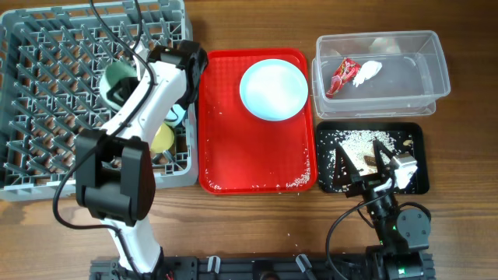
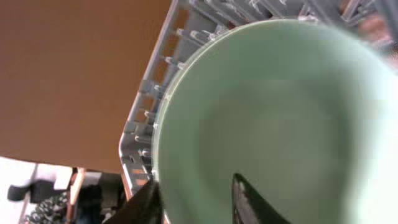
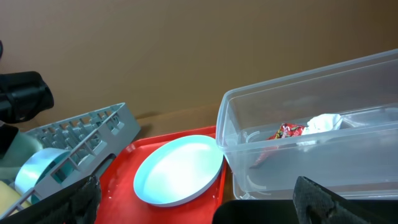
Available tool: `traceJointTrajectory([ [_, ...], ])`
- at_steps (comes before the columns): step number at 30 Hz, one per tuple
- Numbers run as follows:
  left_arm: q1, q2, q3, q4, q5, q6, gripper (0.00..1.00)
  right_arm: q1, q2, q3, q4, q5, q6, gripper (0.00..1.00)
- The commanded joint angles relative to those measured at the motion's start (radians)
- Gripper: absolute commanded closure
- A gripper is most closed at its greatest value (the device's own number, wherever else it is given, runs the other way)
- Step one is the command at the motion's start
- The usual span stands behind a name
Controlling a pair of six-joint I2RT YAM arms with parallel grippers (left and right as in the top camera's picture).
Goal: Sort waste into correct bins and load items into the dishwasher rack
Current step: 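Place the mint bowl in the dish rack with the left gripper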
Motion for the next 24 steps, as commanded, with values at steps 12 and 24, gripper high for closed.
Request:
traceJointTrajectory([
  [12, -0.068, -0.129, 0.146, -0.065, 0.217, -0.014, 0.26, -0.005, -0.011, -0.003, 0.005, 0.002, 0.006, 0.00],
  [24, 0.559, -0.204, 0.143, 0.061, 1.239, 0.321, 0.26, -0.005, -0.011, -0.003, 0.005, 0.002, 0.007, 0.00],
])
